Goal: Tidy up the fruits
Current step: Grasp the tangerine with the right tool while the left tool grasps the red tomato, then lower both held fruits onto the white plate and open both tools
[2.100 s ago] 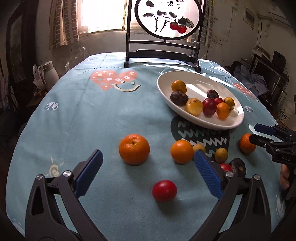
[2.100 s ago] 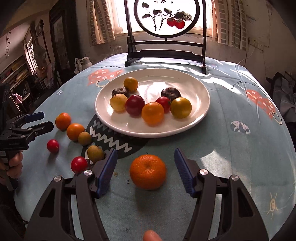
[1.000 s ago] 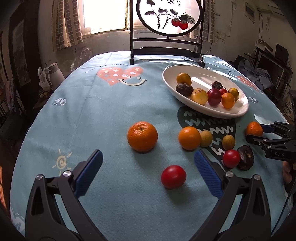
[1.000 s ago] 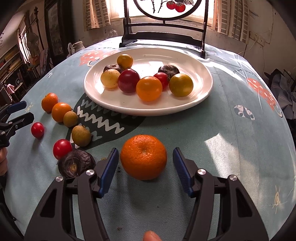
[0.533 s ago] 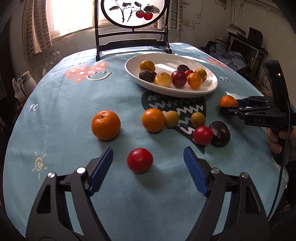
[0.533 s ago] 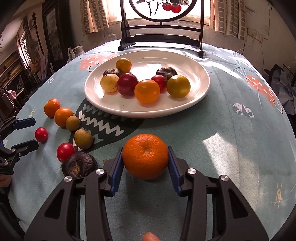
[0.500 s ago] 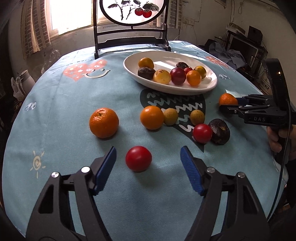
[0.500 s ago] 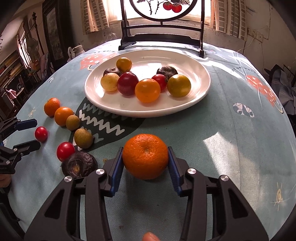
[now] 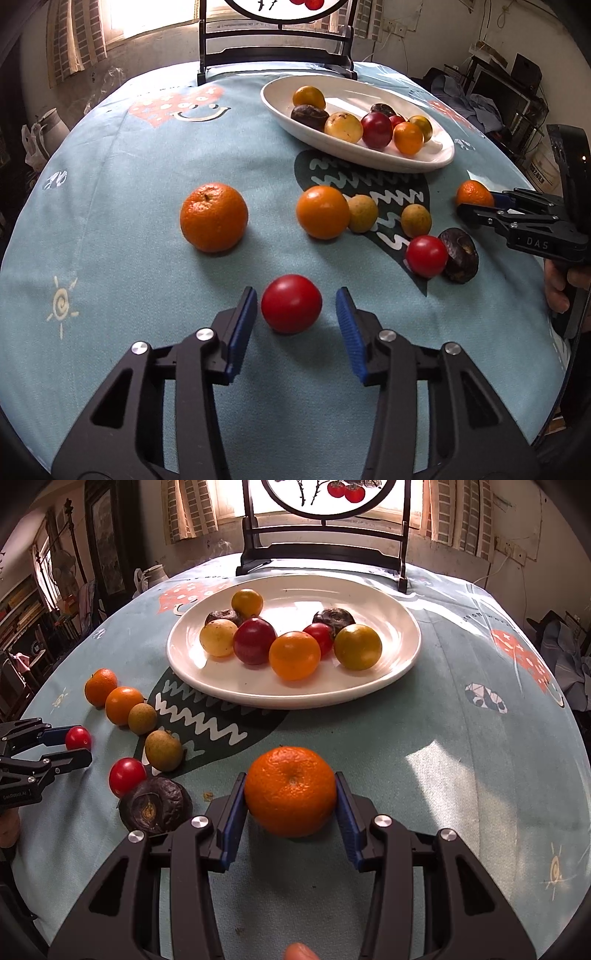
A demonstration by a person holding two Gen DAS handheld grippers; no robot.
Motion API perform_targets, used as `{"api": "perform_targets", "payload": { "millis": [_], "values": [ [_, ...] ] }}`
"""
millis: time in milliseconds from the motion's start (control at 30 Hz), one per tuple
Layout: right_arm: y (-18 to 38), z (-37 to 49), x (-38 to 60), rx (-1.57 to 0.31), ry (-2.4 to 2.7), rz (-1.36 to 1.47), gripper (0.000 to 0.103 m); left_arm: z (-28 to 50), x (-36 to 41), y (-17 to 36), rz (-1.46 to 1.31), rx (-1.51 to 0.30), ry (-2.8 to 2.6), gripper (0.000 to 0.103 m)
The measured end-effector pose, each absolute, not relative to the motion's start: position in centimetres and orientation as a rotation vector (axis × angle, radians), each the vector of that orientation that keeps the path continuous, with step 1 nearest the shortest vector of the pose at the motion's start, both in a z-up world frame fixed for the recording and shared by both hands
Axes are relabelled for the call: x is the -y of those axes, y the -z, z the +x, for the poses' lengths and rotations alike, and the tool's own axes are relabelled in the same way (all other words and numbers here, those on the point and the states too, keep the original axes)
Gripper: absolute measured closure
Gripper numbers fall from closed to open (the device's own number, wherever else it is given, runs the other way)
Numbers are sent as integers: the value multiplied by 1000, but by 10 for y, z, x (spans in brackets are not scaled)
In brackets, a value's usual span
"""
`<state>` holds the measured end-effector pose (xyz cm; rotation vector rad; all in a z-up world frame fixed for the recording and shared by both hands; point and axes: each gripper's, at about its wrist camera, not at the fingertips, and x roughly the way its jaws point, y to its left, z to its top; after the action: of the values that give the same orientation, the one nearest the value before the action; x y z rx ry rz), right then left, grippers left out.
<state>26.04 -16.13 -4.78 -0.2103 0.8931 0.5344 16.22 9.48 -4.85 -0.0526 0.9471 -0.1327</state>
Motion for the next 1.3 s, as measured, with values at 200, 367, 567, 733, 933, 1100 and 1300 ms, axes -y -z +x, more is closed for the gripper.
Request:
{"api": "perform_targets", "payload": {
  "millis": [200,367,567,733,933,1100,1300],
  "values": [
    [46,259,161,-883,-533,-214,58,162,-99,48,-76,-943,127,72],
    [41,256,163,-856,-538,-195,58,157,-98,43,-88,-912,139,72],
    [14,260,168,-712,-596,-61,58,170,-82,4,-32,-850,201,72],
    [-5,292,163,-614,-535,-3,57,222,-65,-40,-38,-781,226,72],
    [-1,359,161,-646,-469,74,57,317,-31,-41,13,-817,224,72],
    [15,397,168,-721,-456,120,58,368,-14,-6,75,-921,176,72],
    [24,412,165,-758,-479,106,52,386,-5,10,123,-954,160,69]
  ]
}}
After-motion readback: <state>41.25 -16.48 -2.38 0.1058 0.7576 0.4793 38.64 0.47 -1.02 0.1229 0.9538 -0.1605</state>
